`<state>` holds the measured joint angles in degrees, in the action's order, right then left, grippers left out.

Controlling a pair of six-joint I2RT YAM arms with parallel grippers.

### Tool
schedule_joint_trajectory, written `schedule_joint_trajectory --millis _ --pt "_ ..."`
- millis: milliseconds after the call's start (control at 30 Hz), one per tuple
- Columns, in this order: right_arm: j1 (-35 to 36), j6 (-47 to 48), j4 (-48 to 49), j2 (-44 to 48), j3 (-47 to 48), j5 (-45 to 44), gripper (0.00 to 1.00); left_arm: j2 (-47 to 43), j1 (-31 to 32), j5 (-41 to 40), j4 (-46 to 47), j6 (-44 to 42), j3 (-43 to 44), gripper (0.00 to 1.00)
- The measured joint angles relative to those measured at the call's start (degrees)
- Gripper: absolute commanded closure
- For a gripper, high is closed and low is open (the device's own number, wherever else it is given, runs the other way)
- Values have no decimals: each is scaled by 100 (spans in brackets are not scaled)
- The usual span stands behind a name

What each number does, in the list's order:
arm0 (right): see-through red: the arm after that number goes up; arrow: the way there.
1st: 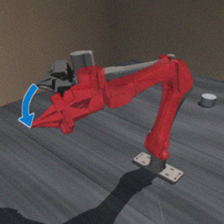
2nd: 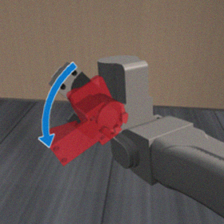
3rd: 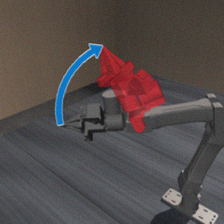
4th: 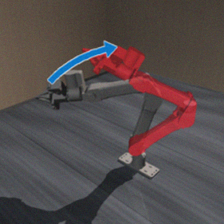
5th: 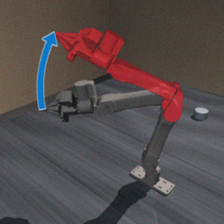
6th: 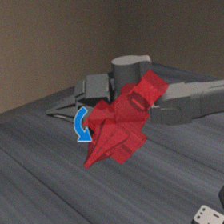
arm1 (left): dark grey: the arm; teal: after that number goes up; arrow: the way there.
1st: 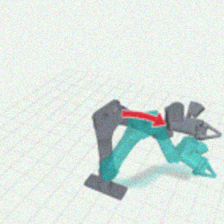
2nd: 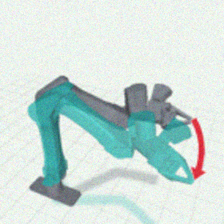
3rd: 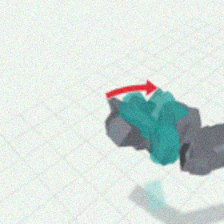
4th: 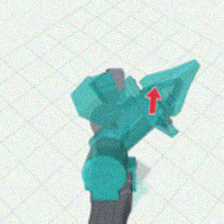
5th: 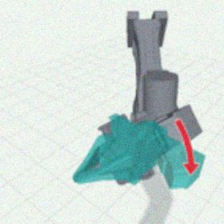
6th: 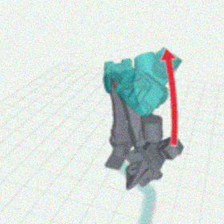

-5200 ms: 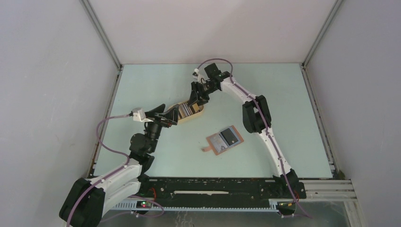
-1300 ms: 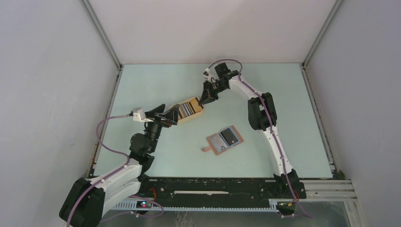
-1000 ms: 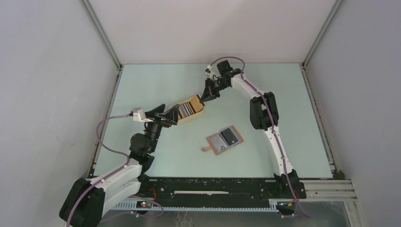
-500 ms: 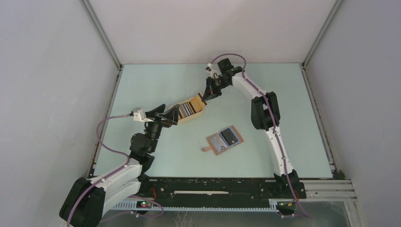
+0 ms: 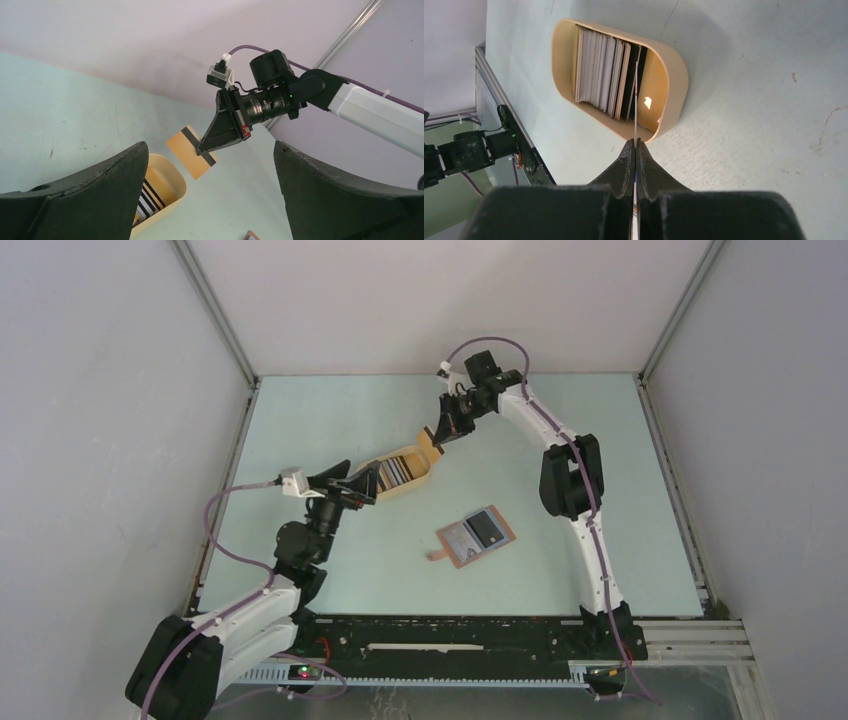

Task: Put the credit cards into the card holder
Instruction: Pick up the credit card from the storage box, then turn over the card slot in the card holder.

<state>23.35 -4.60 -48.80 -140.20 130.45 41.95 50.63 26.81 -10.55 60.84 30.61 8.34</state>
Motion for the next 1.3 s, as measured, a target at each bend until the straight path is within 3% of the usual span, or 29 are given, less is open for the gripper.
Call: schedule_joint_trajectory --millis 267,433,533,700,833,933,1100,1300 --pt "-63 732 -129 739 -905 409 100 116 -7 302 66 -2 0 0" --pt "-249 1502 -334 2048 -2437 708 100 367 -15 1257 -46 98 26 3" --pt "-435 1928 -348 3340 -3622 713 100 498 153 1836 -289 249 168 3" --pt "-844 2280 -129 5521 -5147 627 100 463 1563 1606 -1401 -85 763 3" --pt "-1353 2387 313 6749 -6177 723 100 702 2868 675 -2382 -492 1386 10" --pt "-1764 2402 319 6754 -6472 968 100 1329 3392 22 -2986 -592 1902 14" --pt "-2256 2461 249 5923 -6472 1156 100 2684 3753 -678 -4197 -592 3053 16" --pt "-2393 2546 168 5812 -6470 1180 100 4207 3794 -940 -5543 -601 4736 9"
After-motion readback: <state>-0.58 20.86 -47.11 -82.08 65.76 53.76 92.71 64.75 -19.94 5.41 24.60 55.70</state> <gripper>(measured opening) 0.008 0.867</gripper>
